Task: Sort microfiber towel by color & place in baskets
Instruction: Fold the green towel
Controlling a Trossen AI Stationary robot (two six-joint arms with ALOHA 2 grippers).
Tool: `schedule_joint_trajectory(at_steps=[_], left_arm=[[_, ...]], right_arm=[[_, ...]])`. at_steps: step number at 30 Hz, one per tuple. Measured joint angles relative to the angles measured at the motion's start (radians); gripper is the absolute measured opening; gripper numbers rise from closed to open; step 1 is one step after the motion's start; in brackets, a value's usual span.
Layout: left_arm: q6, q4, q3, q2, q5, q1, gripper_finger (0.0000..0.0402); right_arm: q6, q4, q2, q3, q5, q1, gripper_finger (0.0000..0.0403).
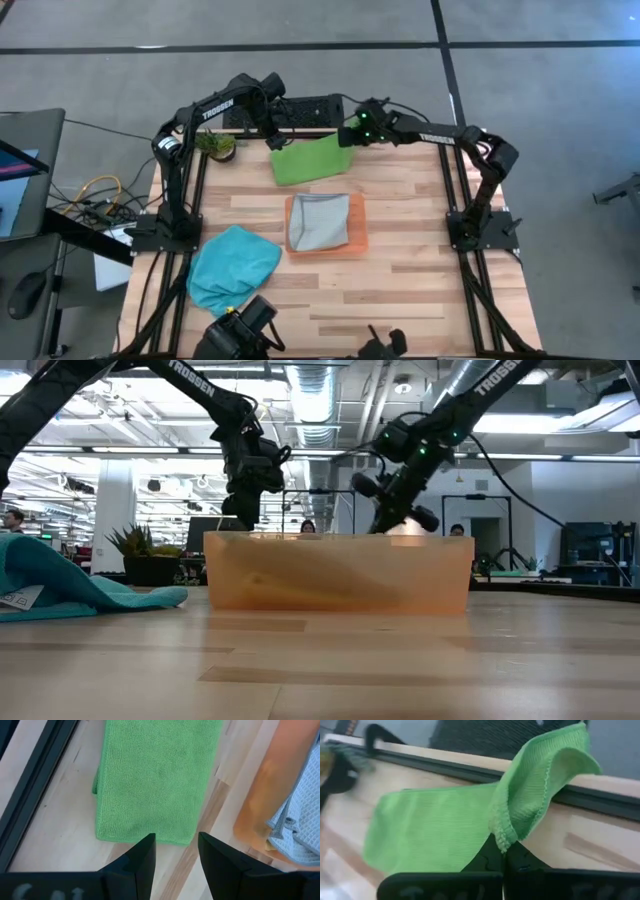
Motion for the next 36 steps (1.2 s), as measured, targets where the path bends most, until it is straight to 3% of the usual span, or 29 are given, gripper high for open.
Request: schedule_joint_trajectory(at_steps=[20,36], left_arm=[[-0.060,-0.013,0.000,-0.177,-0.057,0.000,0.0140],[-0.115,-0.040,0.000,-0.247,-0.082,0.000,0.0140]], right_arm=[[0.009,0.172,0.000,0.052,0.028,0.107,0.0002],[-0.026,0.340,0.001,0.052,0.025,0.176,0.0004]])
